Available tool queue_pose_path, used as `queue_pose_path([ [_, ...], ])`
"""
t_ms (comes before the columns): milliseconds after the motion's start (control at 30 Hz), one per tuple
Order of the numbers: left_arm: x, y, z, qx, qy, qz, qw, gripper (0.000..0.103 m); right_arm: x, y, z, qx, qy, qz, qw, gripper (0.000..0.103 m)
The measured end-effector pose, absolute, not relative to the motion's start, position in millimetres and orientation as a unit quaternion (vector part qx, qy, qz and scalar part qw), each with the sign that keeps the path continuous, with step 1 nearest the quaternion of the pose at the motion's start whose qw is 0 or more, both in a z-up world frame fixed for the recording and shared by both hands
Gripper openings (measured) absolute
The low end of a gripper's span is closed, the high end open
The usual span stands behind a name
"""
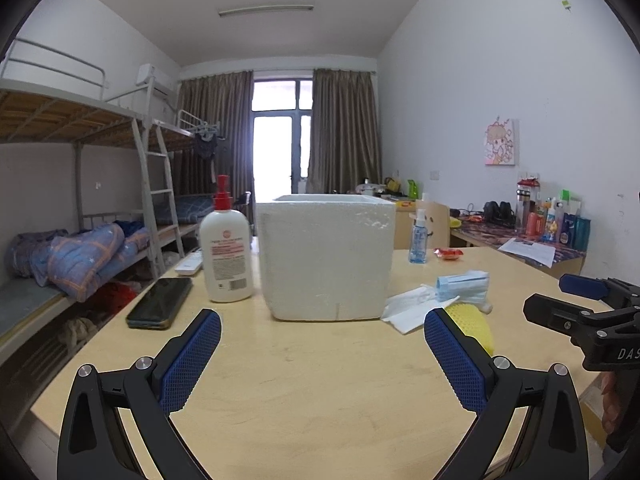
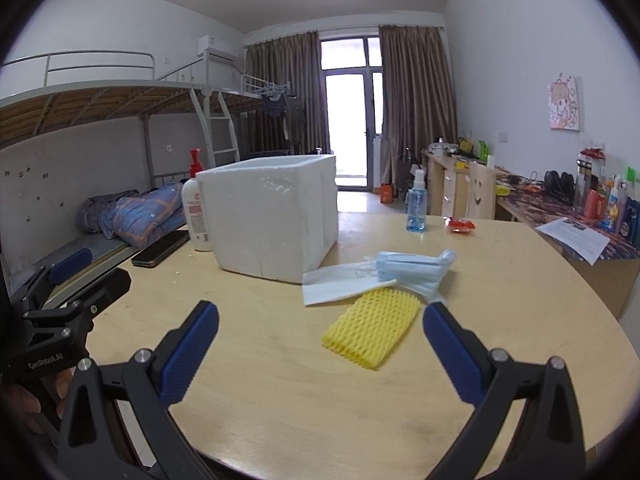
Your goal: Organize soft objects
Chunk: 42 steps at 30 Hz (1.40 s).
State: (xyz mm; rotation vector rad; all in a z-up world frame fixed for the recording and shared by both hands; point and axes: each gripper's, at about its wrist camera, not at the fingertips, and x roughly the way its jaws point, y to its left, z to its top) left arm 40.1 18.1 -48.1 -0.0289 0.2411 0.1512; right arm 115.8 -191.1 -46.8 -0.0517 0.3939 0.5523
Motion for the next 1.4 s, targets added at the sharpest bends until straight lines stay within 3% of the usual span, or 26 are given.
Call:
queue_pose_path([
  [567, 97, -50, -46, 0.02, 0.165, -0.018, 0.986, 0.102, 147, -258, -47, 0.002, 0.217, 0.196, 0.956, 0.103],
  [1400, 163, -88, -62, 0.021, 0.258, -0.07, 0.963, 0.102, 206, -275, -52, -0.002, 0.261, 0.2, 0.944, 0.103],
])
